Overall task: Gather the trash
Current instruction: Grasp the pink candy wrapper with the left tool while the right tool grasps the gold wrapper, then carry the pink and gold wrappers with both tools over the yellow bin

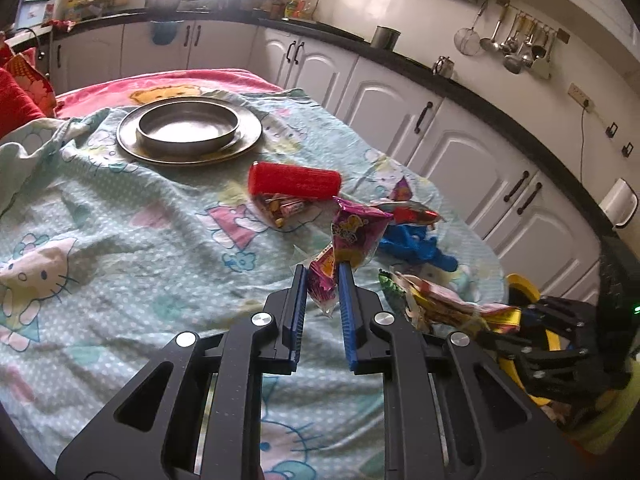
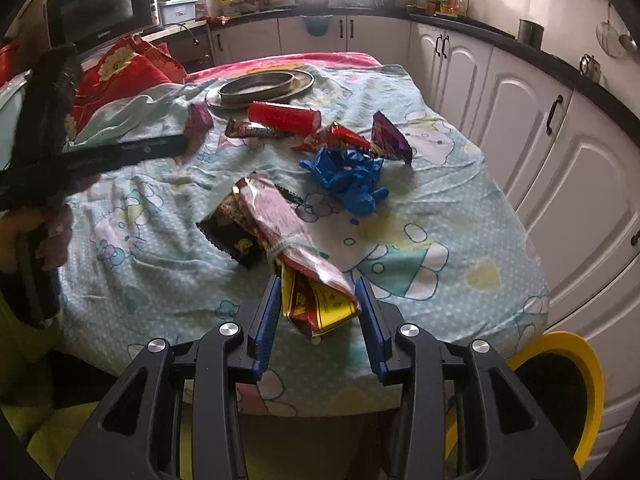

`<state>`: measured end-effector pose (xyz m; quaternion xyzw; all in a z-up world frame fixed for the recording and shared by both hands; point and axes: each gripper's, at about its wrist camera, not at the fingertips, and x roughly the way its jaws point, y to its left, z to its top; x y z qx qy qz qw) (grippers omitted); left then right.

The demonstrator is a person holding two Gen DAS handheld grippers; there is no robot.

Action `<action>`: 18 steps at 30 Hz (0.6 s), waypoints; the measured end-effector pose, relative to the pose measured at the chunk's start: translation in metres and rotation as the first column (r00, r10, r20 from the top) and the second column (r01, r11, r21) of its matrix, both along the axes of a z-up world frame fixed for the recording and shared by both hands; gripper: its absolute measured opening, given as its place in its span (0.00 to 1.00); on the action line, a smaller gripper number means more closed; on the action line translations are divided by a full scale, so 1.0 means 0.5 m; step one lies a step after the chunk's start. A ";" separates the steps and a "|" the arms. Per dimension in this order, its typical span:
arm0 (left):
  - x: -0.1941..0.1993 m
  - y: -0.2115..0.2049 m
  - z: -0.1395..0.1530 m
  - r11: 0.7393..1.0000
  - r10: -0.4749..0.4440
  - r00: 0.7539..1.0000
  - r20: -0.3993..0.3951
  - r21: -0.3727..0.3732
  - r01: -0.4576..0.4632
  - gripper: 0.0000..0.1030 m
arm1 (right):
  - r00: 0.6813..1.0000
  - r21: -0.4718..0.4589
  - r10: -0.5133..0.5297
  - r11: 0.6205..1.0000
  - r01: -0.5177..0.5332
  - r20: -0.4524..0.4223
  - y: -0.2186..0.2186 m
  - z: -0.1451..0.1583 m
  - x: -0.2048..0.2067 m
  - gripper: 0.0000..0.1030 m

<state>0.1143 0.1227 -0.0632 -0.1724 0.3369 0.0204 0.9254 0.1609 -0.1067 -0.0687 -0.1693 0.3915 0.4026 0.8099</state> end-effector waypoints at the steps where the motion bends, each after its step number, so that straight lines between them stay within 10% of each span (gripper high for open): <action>1: -0.002 -0.004 0.003 1.000 -0.004 1.000 0.003 -0.002 0.004 0.10 | 1.000 -0.004 -0.001 1.000 0.001 0.003 0.002 -0.004 0.000 0.36; 18: -0.001 -0.086 0.057 0.996 -0.089 0.994 0.060 0.025 0.087 0.10 | 0.994 0.123 -0.097 0.988 0.091 0.044 -0.074 0.074 0.014 0.32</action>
